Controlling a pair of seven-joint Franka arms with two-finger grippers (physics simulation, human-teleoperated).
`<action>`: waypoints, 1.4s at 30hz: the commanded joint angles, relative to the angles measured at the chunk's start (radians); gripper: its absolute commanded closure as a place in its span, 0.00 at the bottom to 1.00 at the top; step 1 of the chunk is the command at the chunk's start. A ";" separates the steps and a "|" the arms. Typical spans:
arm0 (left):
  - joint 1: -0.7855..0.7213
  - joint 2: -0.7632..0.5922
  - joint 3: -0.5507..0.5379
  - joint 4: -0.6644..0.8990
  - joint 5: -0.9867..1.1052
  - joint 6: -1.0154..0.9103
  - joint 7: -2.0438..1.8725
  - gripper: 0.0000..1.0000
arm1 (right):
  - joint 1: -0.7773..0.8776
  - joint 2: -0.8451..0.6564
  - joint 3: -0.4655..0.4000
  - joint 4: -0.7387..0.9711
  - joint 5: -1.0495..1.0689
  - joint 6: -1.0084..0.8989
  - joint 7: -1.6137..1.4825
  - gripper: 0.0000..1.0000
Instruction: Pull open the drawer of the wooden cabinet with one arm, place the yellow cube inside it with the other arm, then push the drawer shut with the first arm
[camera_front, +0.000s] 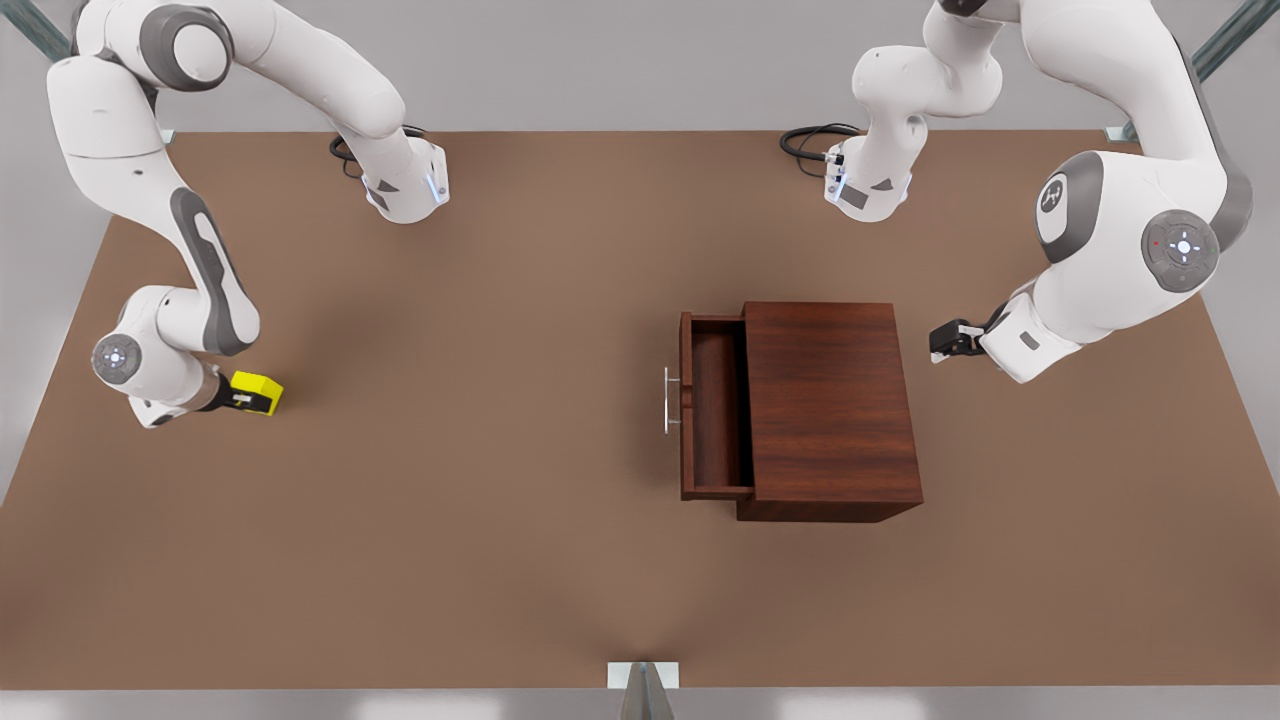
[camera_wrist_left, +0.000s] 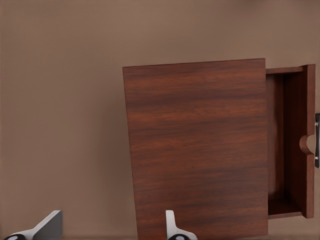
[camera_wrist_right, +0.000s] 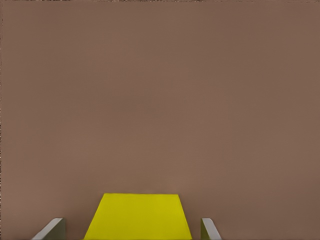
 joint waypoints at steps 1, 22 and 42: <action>0.000 -0.001 -0.001 0.000 0.001 0.000 0.019 0.00 | 0.002 0.009 0.002 0.000 -0.004 0.028 0.012 0.00; 0.002 0.000 -0.001 0.000 0.001 0.000 0.019 0.00 | -0.074 0.009 0.045 -0.047 -0.064 0.049 0.032 0.00; 0.003 0.000 -0.001 0.000 0.001 0.000 0.018 0.00 | -0.074 -0.141 0.264 0.077 0.088 -0.302 0.228 0.44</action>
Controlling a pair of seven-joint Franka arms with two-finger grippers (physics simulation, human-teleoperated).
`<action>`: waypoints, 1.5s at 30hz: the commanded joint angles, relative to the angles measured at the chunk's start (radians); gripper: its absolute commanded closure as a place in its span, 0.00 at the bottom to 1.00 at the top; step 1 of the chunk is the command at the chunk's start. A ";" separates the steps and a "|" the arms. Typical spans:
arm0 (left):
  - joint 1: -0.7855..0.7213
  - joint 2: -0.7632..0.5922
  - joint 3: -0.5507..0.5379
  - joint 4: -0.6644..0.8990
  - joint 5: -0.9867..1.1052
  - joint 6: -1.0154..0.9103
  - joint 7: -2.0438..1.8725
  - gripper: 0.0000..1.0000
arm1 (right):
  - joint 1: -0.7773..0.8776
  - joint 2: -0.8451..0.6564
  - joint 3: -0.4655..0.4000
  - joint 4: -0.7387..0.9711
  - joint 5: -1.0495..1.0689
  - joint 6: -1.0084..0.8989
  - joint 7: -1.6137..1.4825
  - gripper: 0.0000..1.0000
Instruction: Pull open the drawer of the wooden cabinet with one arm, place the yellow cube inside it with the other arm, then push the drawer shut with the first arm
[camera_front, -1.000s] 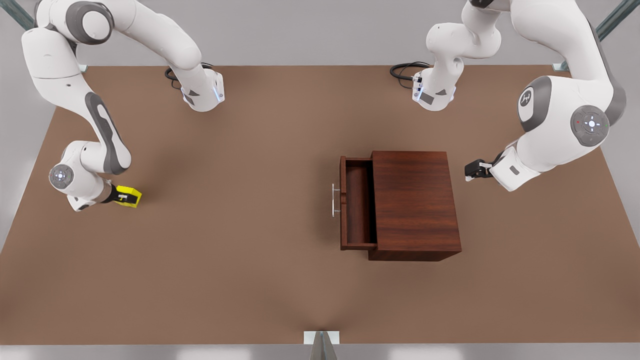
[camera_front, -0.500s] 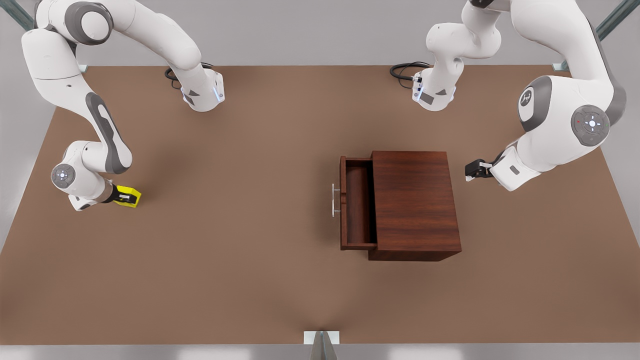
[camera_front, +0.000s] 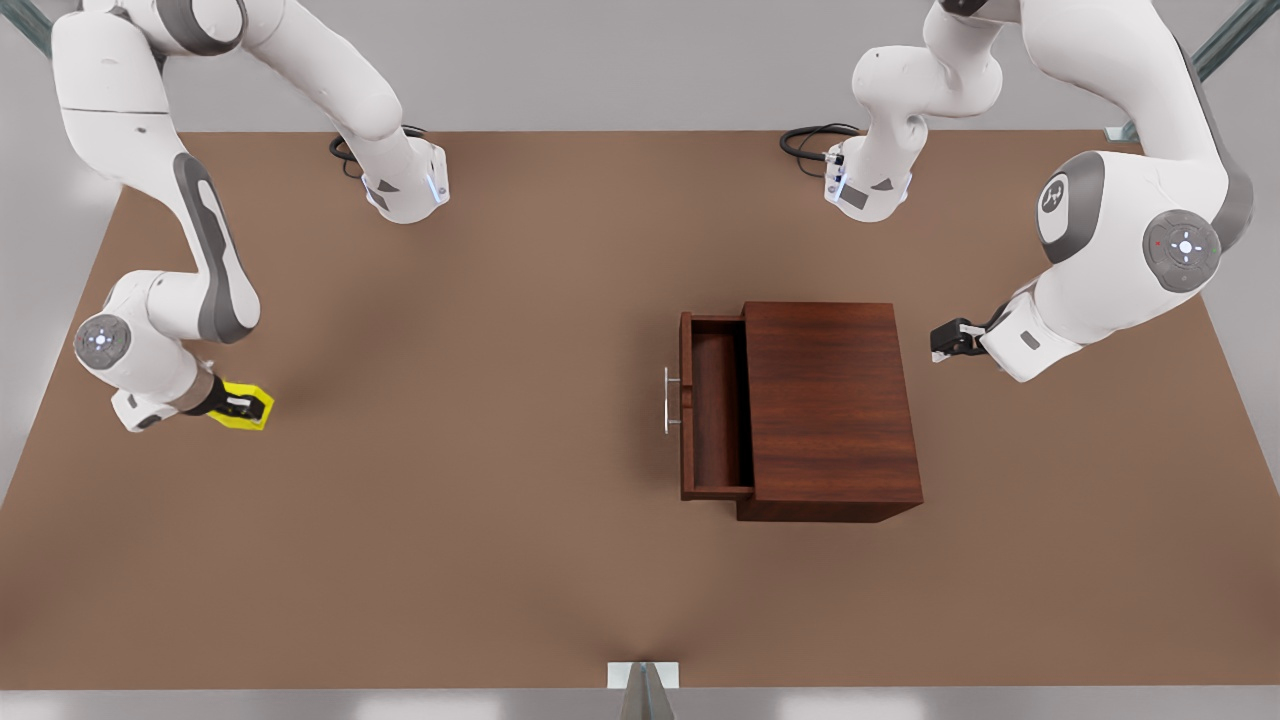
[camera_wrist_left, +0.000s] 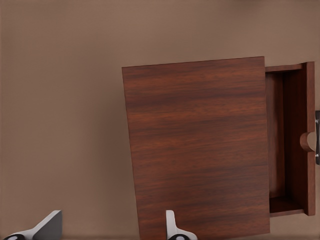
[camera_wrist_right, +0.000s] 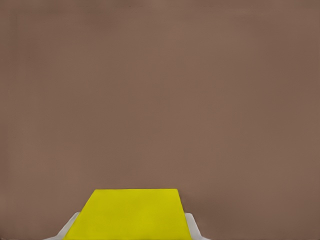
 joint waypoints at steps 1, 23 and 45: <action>-0.001 -0.001 0.000 0.000 0.000 0.000 0.001 0.00 | 0.002 -0.006 0.075 0.076 0.037 -0.275 0.285 0.44; 0.000 0.000 0.001 0.000 0.000 0.000 0.001 0.00 | 1.061 0.339 -0.058 0.921 0.114 -0.620 1.428 0.44; 0.002 0.000 0.001 0.000 0.000 0.000 0.001 0.00 | 1.492 0.542 -0.186 1.127 0.112 -0.478 1.552 0.44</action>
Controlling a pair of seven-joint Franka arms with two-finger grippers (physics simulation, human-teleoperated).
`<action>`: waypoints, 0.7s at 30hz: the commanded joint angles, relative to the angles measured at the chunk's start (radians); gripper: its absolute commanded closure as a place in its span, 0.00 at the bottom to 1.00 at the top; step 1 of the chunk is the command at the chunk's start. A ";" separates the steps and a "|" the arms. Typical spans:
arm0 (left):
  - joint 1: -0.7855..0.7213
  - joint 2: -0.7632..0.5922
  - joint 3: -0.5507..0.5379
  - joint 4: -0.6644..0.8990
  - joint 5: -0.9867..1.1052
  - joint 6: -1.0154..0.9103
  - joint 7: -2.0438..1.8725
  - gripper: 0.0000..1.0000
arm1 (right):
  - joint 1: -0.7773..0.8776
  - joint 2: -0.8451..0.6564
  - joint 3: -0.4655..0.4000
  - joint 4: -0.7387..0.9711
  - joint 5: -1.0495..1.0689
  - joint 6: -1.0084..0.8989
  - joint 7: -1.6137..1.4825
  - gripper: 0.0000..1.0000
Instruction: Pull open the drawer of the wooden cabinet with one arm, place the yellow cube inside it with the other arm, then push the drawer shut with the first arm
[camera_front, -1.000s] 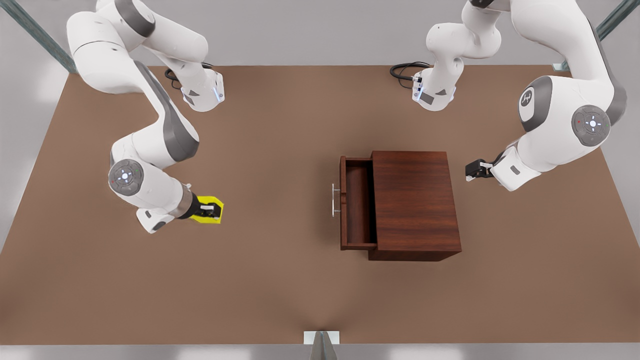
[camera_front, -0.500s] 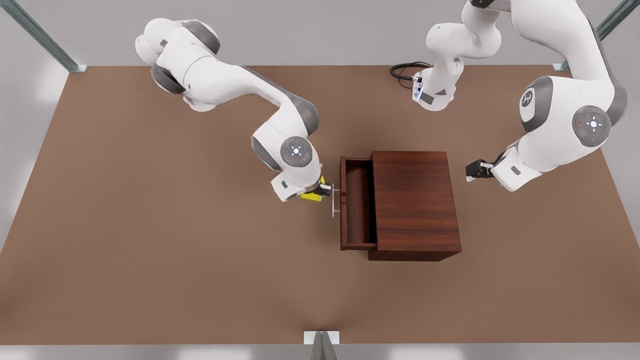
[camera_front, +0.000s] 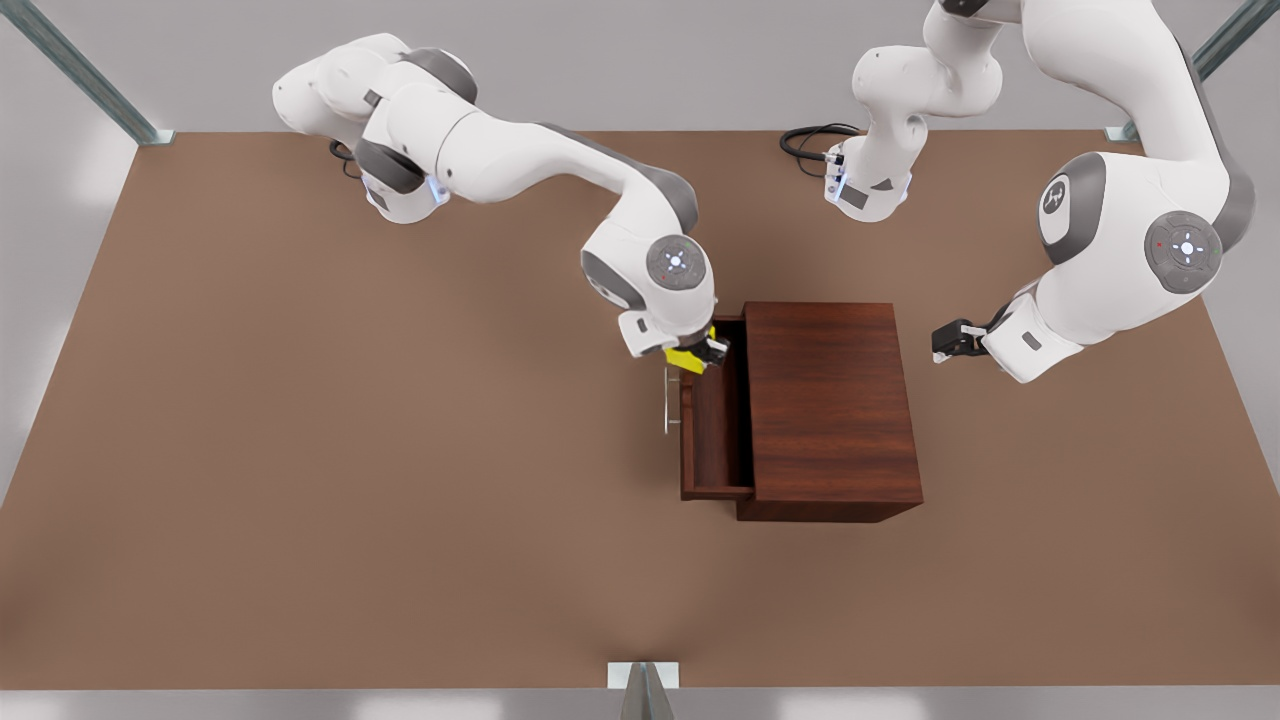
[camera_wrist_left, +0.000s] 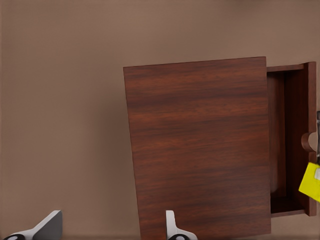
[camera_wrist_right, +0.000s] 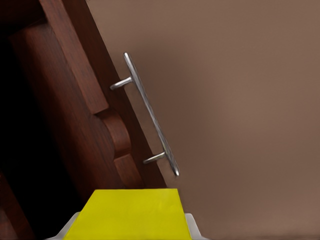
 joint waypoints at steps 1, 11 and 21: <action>0.000 -0.001 0.000 0.000 0.001 0.000 0.000 0.00 | 0.015 0.002 -0.008 0.009 -0.004 0.037 0.244 0.44; 0.000 -0.001 0.000 0.000 0.001 0.000 0.000 0.00 | 0.048 0.028 -0.015 0.038 -0.007 0.045 0.212 0.44; -0.002 -0.001 -0.002 0.000 0.017 0.000 -0.002 0.00 | 0.051 0.030 -0.013 0.038 -0.007 0.033 0.011 0.44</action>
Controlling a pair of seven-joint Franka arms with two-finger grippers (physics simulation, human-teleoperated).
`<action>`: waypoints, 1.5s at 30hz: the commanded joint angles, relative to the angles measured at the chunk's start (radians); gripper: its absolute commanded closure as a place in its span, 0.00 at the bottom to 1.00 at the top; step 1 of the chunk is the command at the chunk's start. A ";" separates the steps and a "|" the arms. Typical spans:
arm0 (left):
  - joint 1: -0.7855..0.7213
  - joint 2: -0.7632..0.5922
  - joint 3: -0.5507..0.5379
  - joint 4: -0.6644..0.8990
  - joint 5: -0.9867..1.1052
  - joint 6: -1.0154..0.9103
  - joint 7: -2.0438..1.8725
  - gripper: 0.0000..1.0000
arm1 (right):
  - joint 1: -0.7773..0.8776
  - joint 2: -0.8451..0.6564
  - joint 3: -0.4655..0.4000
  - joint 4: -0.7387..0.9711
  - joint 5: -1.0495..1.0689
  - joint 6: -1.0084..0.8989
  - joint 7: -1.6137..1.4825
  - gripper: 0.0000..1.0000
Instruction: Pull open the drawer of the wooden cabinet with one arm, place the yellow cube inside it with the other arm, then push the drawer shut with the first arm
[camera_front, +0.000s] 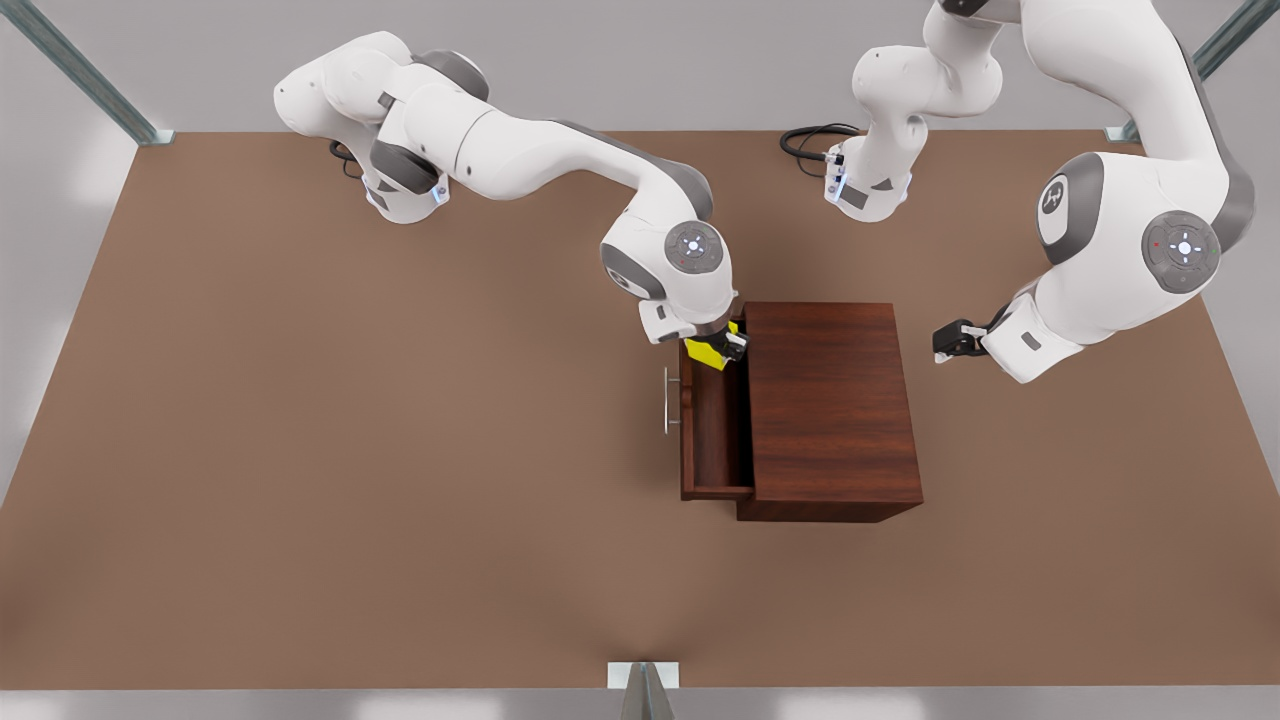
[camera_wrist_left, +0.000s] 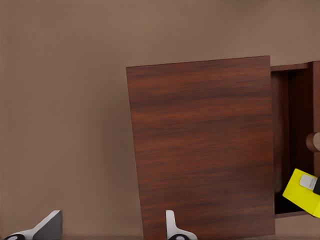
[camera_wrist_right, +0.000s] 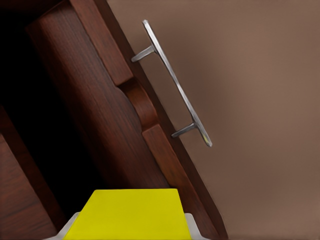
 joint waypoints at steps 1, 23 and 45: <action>0.000 -0.001 0.001 0.000 0.002 0.000 -0.001 0.00 | 0.000 -0.002 0.002 0.001 -0.001 -0.022 -0.109 0.44; 0.000 -0.001 -0.001 0.000 0.008 0.000 -0.001 0.00 | 0.028 0.027 -0.020 0.013 -0.001 0.036 -0.123 0.00; -0.003 0.000 -0.001 0.000 0.008 0.000 -0.003 0.00 | 0.052 0.041 -0.060 0.011 -0.001 0.059 -0.075 0.06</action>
